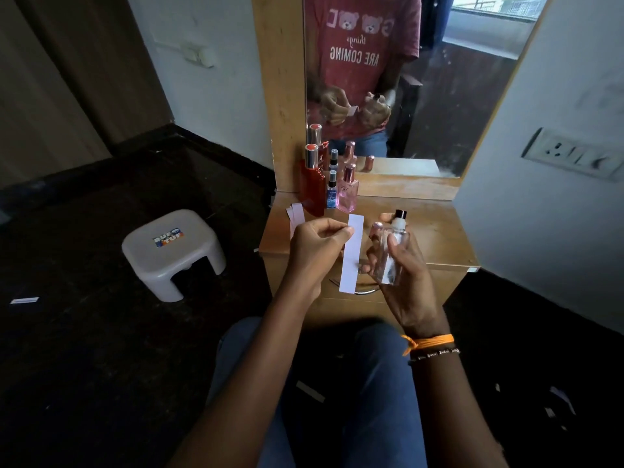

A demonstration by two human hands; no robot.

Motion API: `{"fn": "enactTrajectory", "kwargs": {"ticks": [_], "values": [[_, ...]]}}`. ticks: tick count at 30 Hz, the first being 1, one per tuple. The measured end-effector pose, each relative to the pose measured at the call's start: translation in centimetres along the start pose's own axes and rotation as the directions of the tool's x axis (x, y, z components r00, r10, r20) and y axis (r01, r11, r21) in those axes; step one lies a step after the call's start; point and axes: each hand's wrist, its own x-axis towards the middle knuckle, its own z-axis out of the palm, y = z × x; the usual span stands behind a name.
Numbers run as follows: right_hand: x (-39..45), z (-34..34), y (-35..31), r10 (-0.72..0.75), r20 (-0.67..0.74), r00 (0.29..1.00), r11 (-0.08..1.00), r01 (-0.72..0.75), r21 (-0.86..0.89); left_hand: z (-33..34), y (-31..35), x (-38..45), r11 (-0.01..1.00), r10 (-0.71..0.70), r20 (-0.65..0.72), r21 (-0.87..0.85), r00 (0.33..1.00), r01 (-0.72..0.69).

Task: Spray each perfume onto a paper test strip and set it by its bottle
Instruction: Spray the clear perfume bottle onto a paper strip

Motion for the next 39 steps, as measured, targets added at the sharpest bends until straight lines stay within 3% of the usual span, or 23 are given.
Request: {"fn": "enactTrajectory", "kwargs": {"ticks": [6,11,13,15,17,19,22,26,35,39], "values": [[0.1,-0.7,0.2,0.032,0.028,0.999,0.975,-0.037,0.218,0.3,0.6,-0.5,0.999,0.044,0.008,0.009,0.999,-0.044],[0.4,-0.9,0.7,0.032,0.068,0.997,0.968,-0.048,0.245,0.1,0.2,-0.3,0.999,0.041,0.009,0.004,0.999,-0.041],[0.7,-0.9,0.9,0.016,0.029,0.999,0.987,-0.021,0.161,0.1,0.0,0.0,0.999,0.033,0.003,0.008,0.999,-0.033],[0.9,-0.6,0.7,-0.038,-0.026,0.999,0.989,0.034,-0.142,0.1,0.0,0.4,0.999,0.024,0.0,0.033,1.0,-0.024],[1.2,-0.2,0.6,-0.141,-0.042,0.989,0.845,0.098,-0.526,0.0,-0.2,0.8,0.999,0.016,-0.011,0.047,1.0,-0.015],[1.7,0.1,0.5,-0.218,0.024,0.976,0.596,0.153,-0.788,0.0,-0.2,1.3,0.999,0.005,-0.017,0.053,1.0,-0.004],[2.3,0.3,0.8,-0.222,0.085,0.971,0.318,0.154,-0.936,-0.1,-0.4,1.8,0.997,-0.021,-0.01,0.069,1.0,0.021],[2.8,0.1,1.3,-0.225,0.062,0.972,0.169,0.102,-0.98,-0.1,-0.6,2.1,0.997,-0.047,-0.002,0.067,0.999,0.047],[3.3,-0.2,2.1,-0.224,0.058,0.973,0.164,0.097,-0.982,-0.2,-1.3,2.6,0.995,-0.095,0.007,0.02,0.995,0.095],[3.3,-0.3,2.0,-0.279,0.016,0.96,0.251,0.089,-0.964,0.1,-1.9,3.4,0.995,-0.082,-0.011,0.057,0.997,0.082]]}}
